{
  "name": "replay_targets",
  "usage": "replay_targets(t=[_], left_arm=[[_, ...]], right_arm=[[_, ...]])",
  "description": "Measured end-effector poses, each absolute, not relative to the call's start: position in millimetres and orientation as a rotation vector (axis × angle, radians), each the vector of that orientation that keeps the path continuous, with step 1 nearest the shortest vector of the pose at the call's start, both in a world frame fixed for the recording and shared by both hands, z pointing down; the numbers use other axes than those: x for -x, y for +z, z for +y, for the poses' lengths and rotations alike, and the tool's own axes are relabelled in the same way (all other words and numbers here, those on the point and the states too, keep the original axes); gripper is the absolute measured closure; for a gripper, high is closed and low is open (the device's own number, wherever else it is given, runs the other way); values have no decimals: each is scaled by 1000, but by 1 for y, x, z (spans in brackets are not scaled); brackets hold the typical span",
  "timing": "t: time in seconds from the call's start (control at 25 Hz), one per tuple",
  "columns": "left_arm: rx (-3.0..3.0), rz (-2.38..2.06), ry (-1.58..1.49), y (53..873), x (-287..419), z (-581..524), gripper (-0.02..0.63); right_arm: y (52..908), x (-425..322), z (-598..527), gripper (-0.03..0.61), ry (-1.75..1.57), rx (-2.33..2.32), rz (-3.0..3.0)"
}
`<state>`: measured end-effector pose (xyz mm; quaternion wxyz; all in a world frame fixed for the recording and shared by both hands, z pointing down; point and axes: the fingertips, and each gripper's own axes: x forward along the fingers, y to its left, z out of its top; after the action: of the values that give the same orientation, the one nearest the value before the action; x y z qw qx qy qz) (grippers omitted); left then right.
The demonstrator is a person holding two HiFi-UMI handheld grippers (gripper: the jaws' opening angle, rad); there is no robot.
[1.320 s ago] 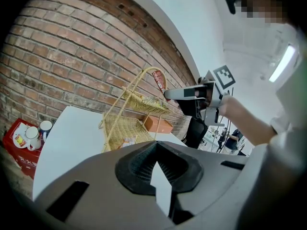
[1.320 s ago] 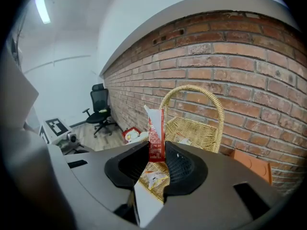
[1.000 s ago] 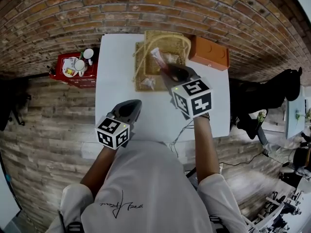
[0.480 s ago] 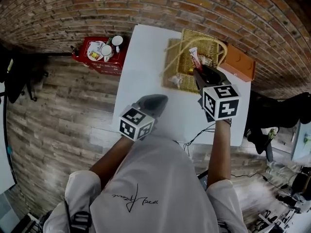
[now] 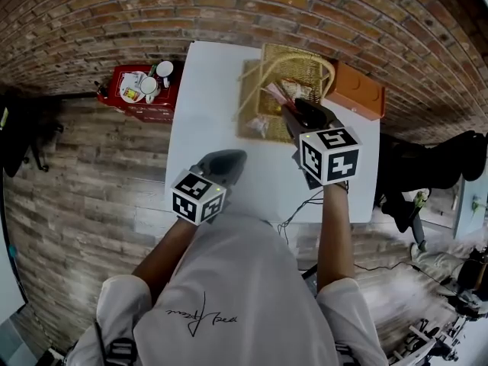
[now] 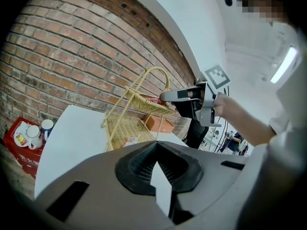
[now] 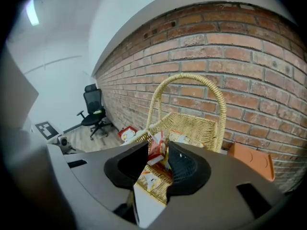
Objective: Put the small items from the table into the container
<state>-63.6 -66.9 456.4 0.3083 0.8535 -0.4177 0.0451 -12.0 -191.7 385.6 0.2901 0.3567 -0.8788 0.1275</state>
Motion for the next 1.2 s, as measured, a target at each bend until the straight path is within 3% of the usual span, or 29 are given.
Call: replay_targets(t=[0.92, 1.2], left_arm=[[-2297, -1049, 131, 451, 50, -60, 604], [-2310, -1032, 150, 449, 46, -55, 604]], right_arm=[[362, 1, -167, 443, 443, -970, -2491], [360, -12, -153, 515, 425, -961, -2508]])
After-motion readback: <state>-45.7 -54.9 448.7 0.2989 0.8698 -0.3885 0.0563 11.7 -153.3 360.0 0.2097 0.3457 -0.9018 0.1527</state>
